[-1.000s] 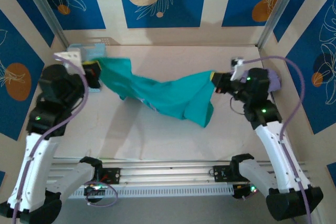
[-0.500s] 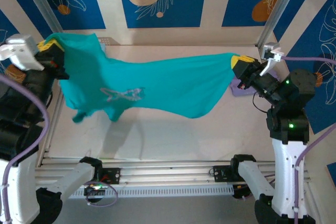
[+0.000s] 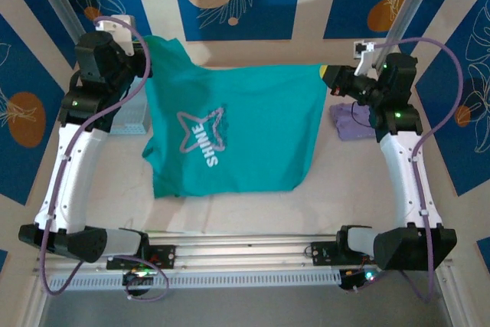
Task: Fold the inside-out t-shirt
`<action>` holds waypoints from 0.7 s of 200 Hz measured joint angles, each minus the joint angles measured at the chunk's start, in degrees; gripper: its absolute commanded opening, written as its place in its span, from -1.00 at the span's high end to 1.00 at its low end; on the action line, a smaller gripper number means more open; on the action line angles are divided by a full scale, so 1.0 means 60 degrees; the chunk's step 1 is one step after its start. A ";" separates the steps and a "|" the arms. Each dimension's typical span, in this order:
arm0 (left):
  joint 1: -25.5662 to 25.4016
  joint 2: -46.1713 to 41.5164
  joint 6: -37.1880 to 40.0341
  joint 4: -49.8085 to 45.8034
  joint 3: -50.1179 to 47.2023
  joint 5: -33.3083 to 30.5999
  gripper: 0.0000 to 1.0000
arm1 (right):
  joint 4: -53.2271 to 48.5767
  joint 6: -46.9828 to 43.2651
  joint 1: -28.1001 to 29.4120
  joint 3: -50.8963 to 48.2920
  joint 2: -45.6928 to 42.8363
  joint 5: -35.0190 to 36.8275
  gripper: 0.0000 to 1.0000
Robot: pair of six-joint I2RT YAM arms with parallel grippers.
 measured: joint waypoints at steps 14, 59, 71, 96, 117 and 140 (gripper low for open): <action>0.0004 -0.0408 -0.0004 0.0244 -0.0004 0.0124 1.00 | -0.0178 -0.0153 -0.0004 0.0455 -0.0120 0.0120 1.00; 0.0018 -0.3093 -0.0193 0.1388 -0.0663 0.0466 1.00 | -0.1064 -0.0667 -0.0106 0.0929 -0.1643 0.0845 1.00; 0.0018 -0.3654 -0.0262 0.1599 -0.0699 0.0605 1.00 | -0.1341 -0.0783 -0.0109 0.1005 -0.2182 0.1100 1.00; 0.0018 -0.4506 -0.0433 0.1938 -0.0423 0.0976 1.00 | -0.1902 -0.0958 -0.0109 0.1402 -0.3228 0.1577 1.00; 0.0018 -0.4677 -0.0437 0.2087 -0.0066 0.1147 1.00 | -0.2222 -0.1075 -0.0109 0.1938 -0.3938 0.1974 1.00; 0.0018 -0.4681 -0.0401 0.2178 0.0149 0.1137 1.00 | -0.2328 -0.1231 -0.0109 0.2590 -0.4415 0.2273 1.00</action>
